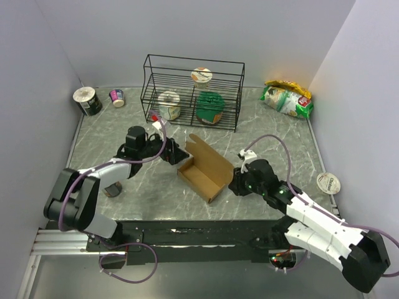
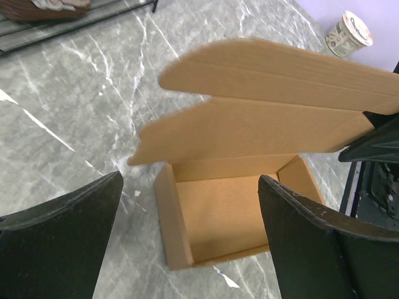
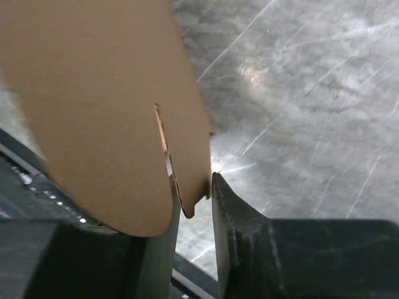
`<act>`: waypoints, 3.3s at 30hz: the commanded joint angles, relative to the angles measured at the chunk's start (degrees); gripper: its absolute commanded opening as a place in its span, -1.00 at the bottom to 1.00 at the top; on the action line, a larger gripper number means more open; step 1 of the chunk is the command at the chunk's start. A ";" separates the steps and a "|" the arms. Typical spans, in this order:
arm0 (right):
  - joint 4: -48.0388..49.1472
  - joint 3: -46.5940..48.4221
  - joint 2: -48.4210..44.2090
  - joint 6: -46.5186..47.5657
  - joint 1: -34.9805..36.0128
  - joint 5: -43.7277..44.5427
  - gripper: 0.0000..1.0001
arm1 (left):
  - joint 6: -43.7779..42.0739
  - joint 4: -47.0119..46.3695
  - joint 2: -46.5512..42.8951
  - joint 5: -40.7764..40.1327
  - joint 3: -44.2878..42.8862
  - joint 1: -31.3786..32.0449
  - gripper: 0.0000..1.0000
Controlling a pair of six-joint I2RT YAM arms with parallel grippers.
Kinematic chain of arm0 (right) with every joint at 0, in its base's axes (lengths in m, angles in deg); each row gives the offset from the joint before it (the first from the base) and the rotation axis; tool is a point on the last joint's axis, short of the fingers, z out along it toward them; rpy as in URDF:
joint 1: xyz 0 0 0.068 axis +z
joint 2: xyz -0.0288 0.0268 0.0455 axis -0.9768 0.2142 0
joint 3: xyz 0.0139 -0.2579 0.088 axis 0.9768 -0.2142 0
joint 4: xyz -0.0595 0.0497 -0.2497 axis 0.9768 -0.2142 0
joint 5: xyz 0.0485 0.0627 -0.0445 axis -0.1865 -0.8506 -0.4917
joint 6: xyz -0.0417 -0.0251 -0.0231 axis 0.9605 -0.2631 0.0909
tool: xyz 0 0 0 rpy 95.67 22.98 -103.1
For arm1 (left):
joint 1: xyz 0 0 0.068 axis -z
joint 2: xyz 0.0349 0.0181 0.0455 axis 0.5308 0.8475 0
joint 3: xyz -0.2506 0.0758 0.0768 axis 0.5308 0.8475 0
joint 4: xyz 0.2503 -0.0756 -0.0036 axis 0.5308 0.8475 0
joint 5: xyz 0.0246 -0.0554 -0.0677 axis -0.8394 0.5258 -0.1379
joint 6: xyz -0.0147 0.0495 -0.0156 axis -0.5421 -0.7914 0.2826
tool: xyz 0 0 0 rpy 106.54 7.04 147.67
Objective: Fold the paper box
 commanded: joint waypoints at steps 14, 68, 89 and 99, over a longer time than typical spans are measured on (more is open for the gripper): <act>11.03 9.97 13.59 24.55 -1.17 -4.09 -0.76 | 0.87 -1.69 -13.95 -4.27 9.14 -6.01 0.92; 12.44 14.45 18.25 28.79 1.11 7.91 -1.00 | 1.22 -3.01 2.31 -20.52 0.88 6.28 -0.89; 7.43 23.94 28.71 3.22 7.96 30.43 -0.90 | 10.80 -21.12 -4.99 -44.87 17.41 22.89 -0.94; 6.47 21.58 31.08 -5.49 10.07 36.23 -0.91 | 15.99 -22.62 -0.86 -51.55 16.44 28.79 -0.98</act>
